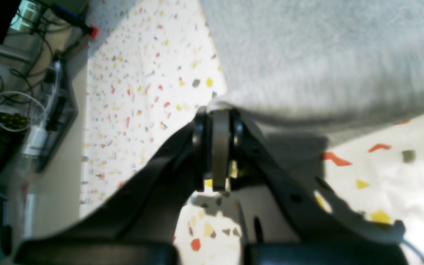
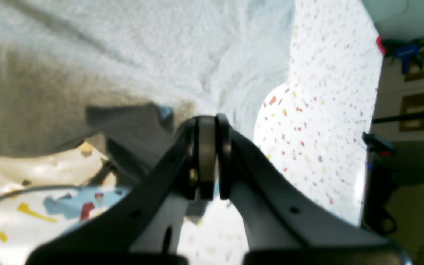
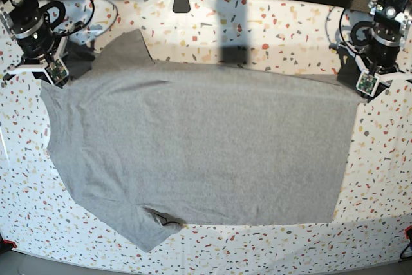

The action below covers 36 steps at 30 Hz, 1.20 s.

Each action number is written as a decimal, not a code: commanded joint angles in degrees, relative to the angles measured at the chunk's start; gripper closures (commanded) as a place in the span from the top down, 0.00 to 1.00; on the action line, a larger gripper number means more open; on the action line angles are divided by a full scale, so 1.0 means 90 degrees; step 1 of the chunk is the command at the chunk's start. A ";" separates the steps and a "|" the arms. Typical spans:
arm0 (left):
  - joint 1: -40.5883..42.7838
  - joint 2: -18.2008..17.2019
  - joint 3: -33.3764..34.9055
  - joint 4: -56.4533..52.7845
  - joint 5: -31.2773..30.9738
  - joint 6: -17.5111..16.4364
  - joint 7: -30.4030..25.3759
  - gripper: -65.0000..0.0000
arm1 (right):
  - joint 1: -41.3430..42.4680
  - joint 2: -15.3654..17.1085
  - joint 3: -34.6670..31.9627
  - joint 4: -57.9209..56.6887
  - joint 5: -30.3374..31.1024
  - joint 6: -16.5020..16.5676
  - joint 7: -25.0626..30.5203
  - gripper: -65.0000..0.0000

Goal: Fold the T-shirt properly
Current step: 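Lower both grippers and release the shirt, smoothing it flat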

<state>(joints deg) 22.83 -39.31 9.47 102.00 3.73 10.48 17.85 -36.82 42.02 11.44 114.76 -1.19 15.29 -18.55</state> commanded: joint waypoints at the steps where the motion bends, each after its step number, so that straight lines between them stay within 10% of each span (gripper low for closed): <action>1: -0.0172 -0.0024 -0.0058 -0.0061 0.0075 0.0155 -0.0163 0.00 | 0.0170 0.0090 -0.0078 -0.0024 -0.0007 -0.0073 0.0136 0.00; 15: -0.1127 0.0347 -0.0058 -0.1163 -0.0260 -0.0362 -0.0177 0.00 | 0.2506 0.0039 -0.1831 -0.1972 -0.0056 0.0024 0.0153 0.00; 36: -0.1462 0.0379 -0.0058 -0.1292 -0.0653 -0.0721 -0.0515 0.00 | 0.3495 -0.0095 -0.1899 -0.3082 -0.0005 -0.0034 0.0109 0.00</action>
<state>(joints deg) 10.28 -35.05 9.47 89.60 -2.61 2.98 14.55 -6.02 40.12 -6.24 86.32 -1.04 15.70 -18.24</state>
